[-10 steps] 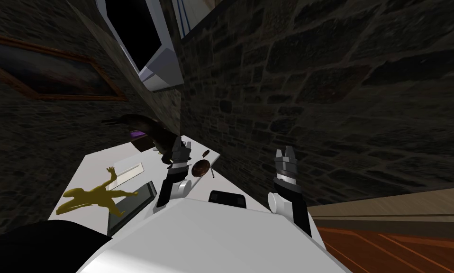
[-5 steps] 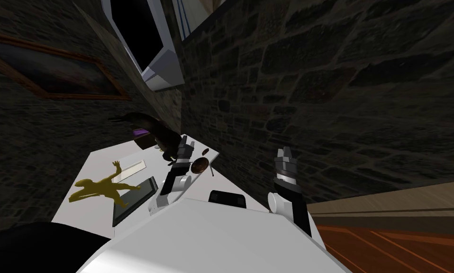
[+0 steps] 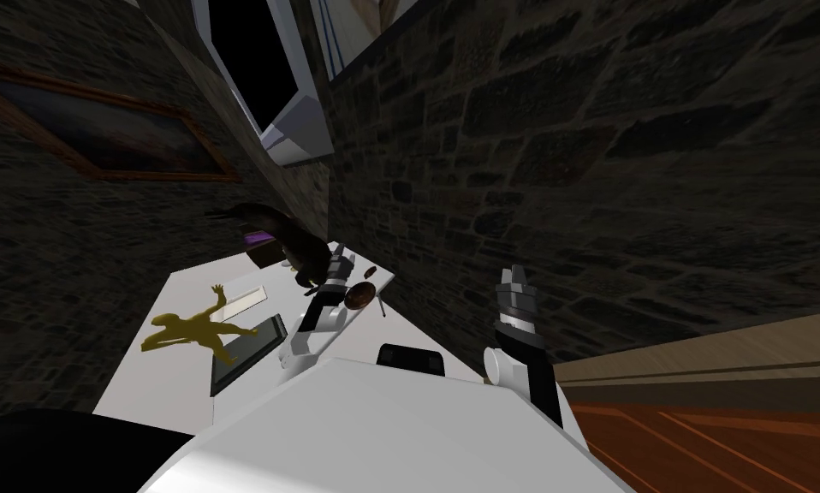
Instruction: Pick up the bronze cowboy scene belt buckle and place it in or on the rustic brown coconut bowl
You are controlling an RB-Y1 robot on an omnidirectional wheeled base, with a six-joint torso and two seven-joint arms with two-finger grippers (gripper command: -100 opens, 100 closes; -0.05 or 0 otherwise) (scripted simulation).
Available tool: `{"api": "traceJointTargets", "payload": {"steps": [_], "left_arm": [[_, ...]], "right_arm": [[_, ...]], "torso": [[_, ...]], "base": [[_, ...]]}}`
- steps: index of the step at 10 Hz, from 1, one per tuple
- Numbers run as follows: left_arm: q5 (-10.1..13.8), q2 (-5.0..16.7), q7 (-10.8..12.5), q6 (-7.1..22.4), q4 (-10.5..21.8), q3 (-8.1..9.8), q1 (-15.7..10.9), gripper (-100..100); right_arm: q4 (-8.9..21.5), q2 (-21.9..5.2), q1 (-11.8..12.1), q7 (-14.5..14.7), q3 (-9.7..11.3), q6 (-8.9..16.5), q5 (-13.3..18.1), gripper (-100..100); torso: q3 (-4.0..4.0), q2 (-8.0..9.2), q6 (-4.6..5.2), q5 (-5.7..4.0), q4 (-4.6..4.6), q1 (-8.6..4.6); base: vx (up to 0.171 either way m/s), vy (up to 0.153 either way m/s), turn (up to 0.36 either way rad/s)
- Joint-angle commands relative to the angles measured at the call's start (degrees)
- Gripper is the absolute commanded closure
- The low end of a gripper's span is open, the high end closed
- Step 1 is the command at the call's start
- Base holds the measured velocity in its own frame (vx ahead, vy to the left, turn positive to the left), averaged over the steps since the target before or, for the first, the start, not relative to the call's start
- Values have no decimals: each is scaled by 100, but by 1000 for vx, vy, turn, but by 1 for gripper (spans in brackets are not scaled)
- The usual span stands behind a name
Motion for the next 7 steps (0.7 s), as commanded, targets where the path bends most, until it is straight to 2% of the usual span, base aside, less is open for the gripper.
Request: {"api": "traceJointTargets", "payload": {"steps": [1, 2, 3, 4, 5, 6, 7], "left_arm": [[20, 54, 63, 200, 64, 42, -96, -100], [48, 140, 167, 396, 258, 117, -318, -100], [48, 140, 167, 470, 258, 117, -318, -100], [76, 223, 278, 661, 465, 195, -548, -100], [76, 223, 278, 753, 465, 195, -548, -100], [104, 302, 395, 933, 684, 276, -777, -100], [104, 302, 395, 1048, 684, 276, -783, -100]], "right_arm": [[0, 0, 0, 0, 0, 0, 0, 0], [0, 0, 0, 0, 0, 0, 0, 0], [0, 0, 0, 0, 0, 0, 0, 0], [0, 0, 0, 0, 0, 0, 0, 0], [0, 0, 0, 0, 0, 0, 0, 0], [0, 0, 0, 0, 0, 0, 0, 0], [0, 0, 0, 0, 0, 0, 0, 0]], "torso": [[0, 0, 0, 0, 0, 0], [0, 0, -1, 0, 0, 2], [0, 1, 0, 0, 0, 1], [1, 1, -1, 0, 0, 1], [2, 4, -1, 0, 0, 1], [2, 3, -1, 0, 1, 3], [1, 1, 0, 0, 0, 2]], "base": [[-17, -33, 8], [-26, -38, 18], [-22, -36, 8], [-33, -39, 17], [-29, -31, 8], [-25, -34, 11], [-15, -31, 6]]}}
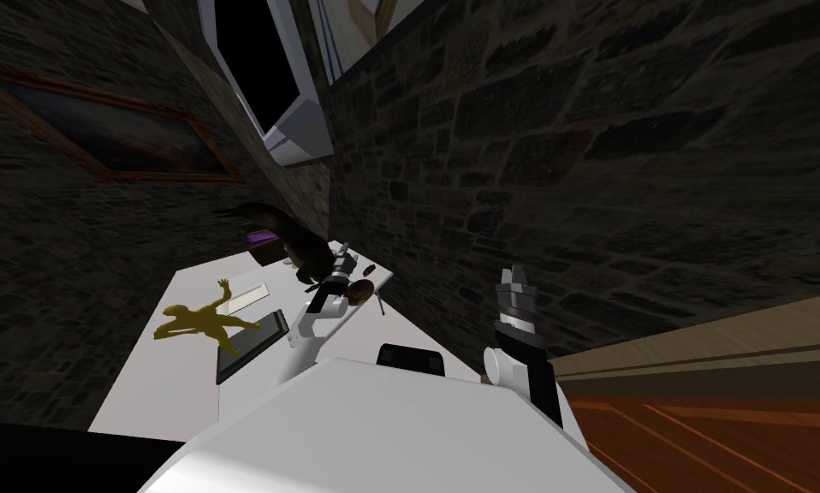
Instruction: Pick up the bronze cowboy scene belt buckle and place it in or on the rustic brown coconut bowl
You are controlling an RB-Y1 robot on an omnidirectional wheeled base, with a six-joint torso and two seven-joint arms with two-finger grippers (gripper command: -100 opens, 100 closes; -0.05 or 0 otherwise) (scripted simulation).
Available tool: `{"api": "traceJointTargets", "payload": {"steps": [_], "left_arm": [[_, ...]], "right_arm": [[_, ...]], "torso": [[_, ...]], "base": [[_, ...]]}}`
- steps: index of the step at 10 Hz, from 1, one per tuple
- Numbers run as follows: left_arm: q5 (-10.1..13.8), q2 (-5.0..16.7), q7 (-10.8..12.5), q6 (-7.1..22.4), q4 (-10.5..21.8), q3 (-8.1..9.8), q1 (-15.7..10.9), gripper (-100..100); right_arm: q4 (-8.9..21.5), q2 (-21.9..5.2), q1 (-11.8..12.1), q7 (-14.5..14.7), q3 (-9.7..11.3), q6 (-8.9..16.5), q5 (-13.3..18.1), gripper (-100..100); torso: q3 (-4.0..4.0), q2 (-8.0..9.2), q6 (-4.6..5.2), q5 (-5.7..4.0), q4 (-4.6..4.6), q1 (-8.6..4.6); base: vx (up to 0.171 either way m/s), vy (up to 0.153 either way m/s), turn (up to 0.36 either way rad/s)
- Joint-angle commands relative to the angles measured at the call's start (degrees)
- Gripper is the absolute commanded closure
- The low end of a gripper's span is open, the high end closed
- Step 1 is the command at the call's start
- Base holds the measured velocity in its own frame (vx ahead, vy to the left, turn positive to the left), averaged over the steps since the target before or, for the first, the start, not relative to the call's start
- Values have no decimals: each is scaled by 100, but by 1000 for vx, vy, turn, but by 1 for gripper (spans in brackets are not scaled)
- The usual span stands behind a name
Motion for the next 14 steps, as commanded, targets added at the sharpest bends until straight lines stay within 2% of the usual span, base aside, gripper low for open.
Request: {"api": "traceJointTargets", "payload": {"steps": [1, 2, 3, 4, 5, 6, 7, 8, 9, 10, 11, 13, 14], "left_arm": [[47, 115, 155, 286, 257, 112, -286, -100], [47, 115, 155, 421, 257, 112, -288, -100], [76, 187, 283, 602, 497, 197, -533, -100], [76, 187, 283, 735, 497, 197, -533, -100], [105, 258, 416, 884, 747, 284, -759, -100], [105, 258, 416, 1048, 747, 284, -779, -100], [134, 326, 554, 1199, 1006, 372, -1022, -100], [134, 326, 554, 1379, 1006, 372, -1026, -100], [163, 393, 696, 1575, 1208, 461, -1266, -100], [163, 393, 696, 1716, 1274, 461, -1273, -100], [191, 458, 841, 1865, 1533, 550, -1518, -100], [191, 458, 841, 2051, 1548, 550, -1518, -100], [218, 523, 990, 2260, 1829, 640, -1761, -100]], "right_arm": [[0, 0, 0, 0, 0, 0, 0, 0], [0, 0, 0, 0, 0, 0, 0, 0], [0, 0, 0, 0, 0, 0, 0, 0], [0, 0, 0, 0, 0, 0, 0, 0], [0, 0, 0, 0, 0, 0, 0, 0], [0, 0, 0, 0, 0, 0, 0, 0], [0, 0, 0, 0, 0, 0, 0, 0], [0, 0, 0, 0, 0, 0, 0, 0], [0, 0, 0, 0, 0, 0, 0, 0], [0, 0, 0, 0, 0, 0, 0, 0], [0, 0, 0, 0, 0, 0, 0, 0], [0, 0, 0, 0, 0, 0, 0, 0], [0, 0, 0, 0, 0, 0, 0, 0]], "torso": [[0, 0, 0, 0, 0, 0], [-1, -2, 0, 0, 0, 1], [-1, -2, -1, 0, -1, 2], [-1, -2, 0, 1, -1, 2], [-1, -2, 0, 1, -1, 3], [-1, -2, 0, 0, 0, 1], [0, 0, -1, 0, 0, 2], [-1, -2, 0, 1, 0, 4], [-1, -2, -1, 1, -1, 6], [-2, -3, 0, 1, -1, 6], [-2, -4, -1, 1, -1, 6], [-3, -5, -1, 2, -1, 8], [-3, -5, -1, 2, -1, 10]], "base": [[-14, -30, 11], [-12, -27, 3], [-12, -30, 7], [-13, -25, 4], [-19, -33, 1], [-17, -28, -1], [-15, -21, 1], [-11, -16, -4], [-12, -20, -6], [-8, -16, -4], [-6, -15, -10], [-2, -6, -4], [-1, -8, -12]]}}
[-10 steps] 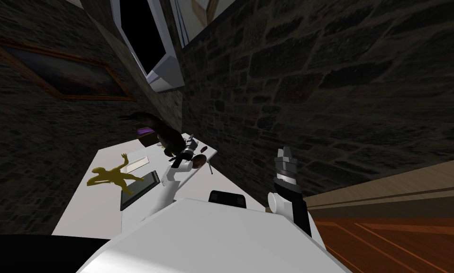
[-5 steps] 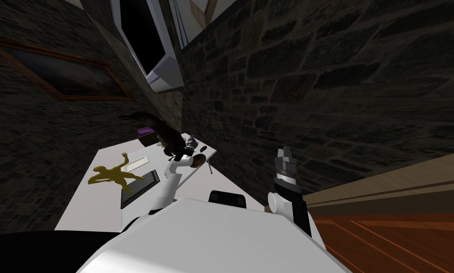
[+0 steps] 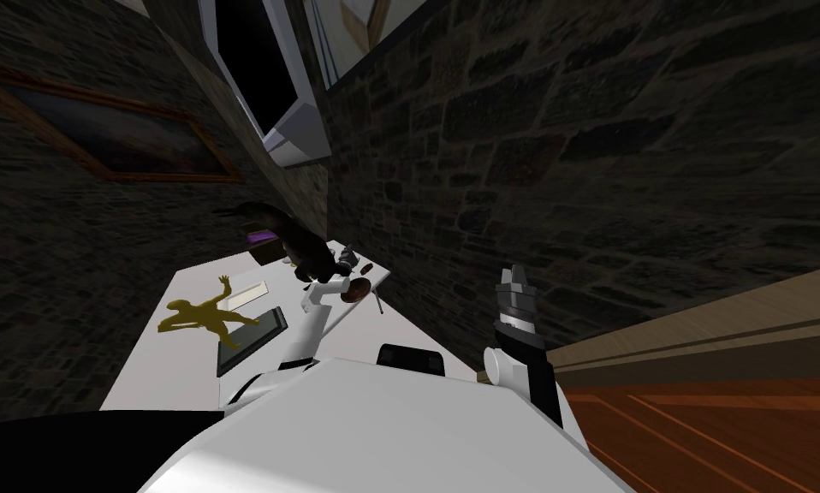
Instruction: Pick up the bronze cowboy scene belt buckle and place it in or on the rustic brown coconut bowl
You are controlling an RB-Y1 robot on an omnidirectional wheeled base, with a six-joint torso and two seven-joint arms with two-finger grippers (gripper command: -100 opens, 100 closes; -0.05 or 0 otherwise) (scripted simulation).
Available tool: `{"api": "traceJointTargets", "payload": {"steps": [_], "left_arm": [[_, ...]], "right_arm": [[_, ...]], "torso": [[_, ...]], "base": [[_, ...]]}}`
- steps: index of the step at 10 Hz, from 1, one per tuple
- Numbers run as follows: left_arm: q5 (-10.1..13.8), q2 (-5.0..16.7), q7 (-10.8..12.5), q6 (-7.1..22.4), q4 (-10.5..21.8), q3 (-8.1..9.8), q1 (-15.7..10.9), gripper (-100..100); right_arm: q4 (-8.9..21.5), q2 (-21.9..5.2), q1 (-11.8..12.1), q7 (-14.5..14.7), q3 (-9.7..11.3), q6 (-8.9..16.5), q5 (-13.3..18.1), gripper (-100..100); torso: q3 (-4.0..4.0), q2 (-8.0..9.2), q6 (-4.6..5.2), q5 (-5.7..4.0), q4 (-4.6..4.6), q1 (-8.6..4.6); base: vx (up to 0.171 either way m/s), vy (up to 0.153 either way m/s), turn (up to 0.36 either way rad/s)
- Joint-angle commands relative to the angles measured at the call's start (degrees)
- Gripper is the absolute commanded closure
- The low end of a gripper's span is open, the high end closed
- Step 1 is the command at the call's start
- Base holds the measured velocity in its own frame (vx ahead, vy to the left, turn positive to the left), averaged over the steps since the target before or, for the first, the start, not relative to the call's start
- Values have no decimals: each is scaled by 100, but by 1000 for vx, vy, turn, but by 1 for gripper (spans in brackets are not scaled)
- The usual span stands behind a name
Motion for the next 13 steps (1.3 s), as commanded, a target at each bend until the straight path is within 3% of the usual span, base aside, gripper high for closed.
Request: {"api": "traceJointTargets", "payload": {"steps": [1, 2, 3, 4, 5, 6, 7, 10, 13], "left_arm": [[29, 44, 87, 269, 93, 42, -78, -100], [56, 107, 238, 434, 379, 131, -317, -100], [56, 107, 238, 585, 379, 131, -317, -100], [82, 169, 391, 754, 634, 220, -552, -100], [82, 169, 391, 915, 669, 220, -552, -100], [106, 230, 546, 1091, 914, 307, -781, -100], [106, 230, 546, 1267, 962, 307, -781, -100], [152, 347, 856, 1791, 1416, 478, -1220, -100], [172, 403, 1011, 2264, 1846, 561, -1428, -100]], "right_arm": [[0, 0, 0, 0, 0, 0, 0, 0], [0, 0, 0, 0, 0, 0, 0, 0], [0, 0, 0, 0, 0, 0, 0, 0], [0, 0, 0, 0, 0, 0, 0, 0], [0, 0, 0, 0, 0, 0, 0, 0], [0, 0, 0, 0, 0, 0, 0, 0], [0, 0, 0, 0, 0, 0, 0, 0], [0, 0, 0, 0, 0, 0, 0, 0], [0, 0, 0, 0, 0, 0, 0, 0]], "torso": [[0, 0, 0, 0, 0, 0], [0, 1, -1, 0, 0, 0], [0, -1, -1, 0, 0, 0], [0, 0, -2, 0, 0, 1], [-1, -2, -1, 0, 0, 3], [-1, -1, -2, 1, -1, 3], [-2, -3, 0, 1, -1, 3], [-2, -4, -2, 2, -2, 6], [-4, -7, -1, 2, -2, 10]], "base": [[-1, -8, -12], [1, -8, -19], [2, -5, -12], [4, -3, -22], [5, 0, -14], [9, 3, -27], [9, 4, -20], [14, 10, -27], [19, 17, -28]]}}
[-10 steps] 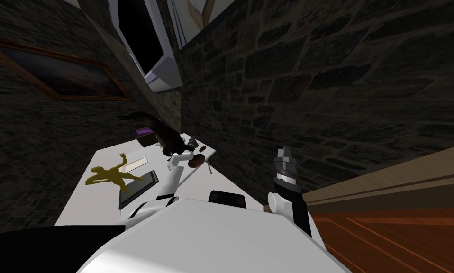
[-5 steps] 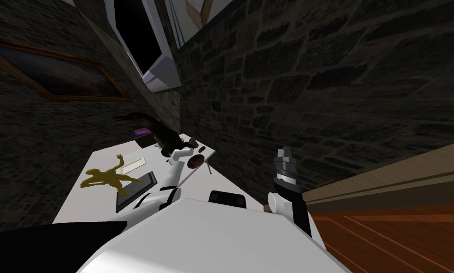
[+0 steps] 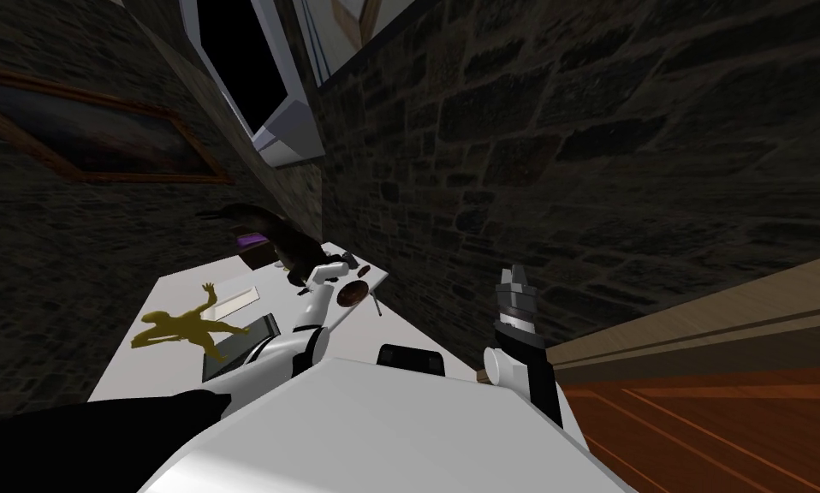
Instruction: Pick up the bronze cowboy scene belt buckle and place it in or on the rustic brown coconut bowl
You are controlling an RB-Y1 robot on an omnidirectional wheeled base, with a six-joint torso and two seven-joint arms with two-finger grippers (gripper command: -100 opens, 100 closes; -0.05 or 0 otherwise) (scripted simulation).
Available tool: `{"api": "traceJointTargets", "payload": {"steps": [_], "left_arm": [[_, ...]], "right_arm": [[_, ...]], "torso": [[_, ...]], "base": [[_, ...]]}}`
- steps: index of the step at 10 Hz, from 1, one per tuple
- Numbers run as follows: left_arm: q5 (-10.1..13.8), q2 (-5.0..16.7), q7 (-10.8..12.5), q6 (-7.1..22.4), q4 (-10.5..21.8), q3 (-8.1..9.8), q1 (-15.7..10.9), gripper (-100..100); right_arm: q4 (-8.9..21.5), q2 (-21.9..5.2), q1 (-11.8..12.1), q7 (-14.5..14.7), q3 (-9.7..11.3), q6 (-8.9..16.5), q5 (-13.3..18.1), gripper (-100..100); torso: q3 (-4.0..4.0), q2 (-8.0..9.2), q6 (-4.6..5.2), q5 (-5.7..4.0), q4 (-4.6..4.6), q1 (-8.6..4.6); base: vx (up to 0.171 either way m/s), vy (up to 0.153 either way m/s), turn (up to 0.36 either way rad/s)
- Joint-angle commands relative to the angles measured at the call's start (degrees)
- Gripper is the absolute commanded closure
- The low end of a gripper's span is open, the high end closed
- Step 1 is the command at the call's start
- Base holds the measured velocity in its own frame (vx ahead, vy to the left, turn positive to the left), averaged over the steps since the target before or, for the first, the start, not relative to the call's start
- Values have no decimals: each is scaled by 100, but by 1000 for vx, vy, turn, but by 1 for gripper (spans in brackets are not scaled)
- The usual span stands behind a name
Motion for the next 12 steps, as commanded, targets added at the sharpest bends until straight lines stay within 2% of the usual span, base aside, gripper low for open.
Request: {"api": "traceJointTargets", "payload": {"steps": [1, 2, 3, 4, 5, 6, 7, 8, 9, 10, 11, 12], "left_arm": [[-22, 19, 189, 286, 286, 87, -216, -100], [-22, 19, 189, 403, 369, 87, -216, -100], [-4, 70, 340, 613, 570, 166, -407, -100], [-4, 70, 340, 710, 658, 166, -407, -100], [11, 119, 488, 903, 838, 242, -587, -100], [11, 119, 488, 1007, 942, 242, -587, -100], [26, 164, 633, 1193, 1164, 315, -757, -100], [26, 164, 633, 1293, 1218, 315, -757, -100], [39, 205, 774, 1490, 1452, 384, -917, -100], [39, 205, 774, 1567, 1487, 384, -917, -100], [51, 242, 909, 1747, 1745, 451, -1066, -100], [51, 242, 909, 1827, 1745, 451, -1066, -100]], "right_arm": [[0, 0, 0, 0, 0, 0, 0, 0], [0, 0, 0, 0, 0, 0, 0, 0], [0, 0, 0, 0, 0, 0, 0, 0], [0, 0, 0, 0, 0, 0, 0, 0], [0, 0, 0, 0, 0, 0, 0, 0], [0, 0, 0, 0, 0, 0, 0, 0], [0, 0, 0, 0, 0, 0, 0, 0], [0, 0, 0, 0, 0, 0, 0, 0], [0, 0, 0, 0, 0, 0, 0, 0], [0, 0, 0, 0, 0, 0, 0, 0], [0, 0, 0, 0, 0, 0, 0, 0], [0, 0, 0, 0, 0, 0, 0, 0]], "torso": [[0, 0, 0, 0, 0, 0], [0, 0, 2, 0, 1, 1], [1, 1, 0, 0, 0, 1], [0, -1, 1, 0, 0, 2], [0, -1, 0, 1, 0, 1], [-2, -4, 1, 0, 0, 4], [-2, -3, 0, 1, -1, 4], [-2, -4, 1, 1, 0, 8], [-2, -3, -1, 2, -1, 7], [-1, -2, 1, 2, 0, 7], [-1, -2, -1, 2, 0, 6], [-1, -2, 1, 1, 0, 6]], "base": [[16, 24, -37], [17, 23, -24], [23, 26, -44], [24, 22, -23], [32, 31, -38], [27, 34, -26], [32, 44, -43], [28, 37, -31], [24, 38, -47], [26, 37, -27], [29, 37, -42], [32, 33, -27]]}}
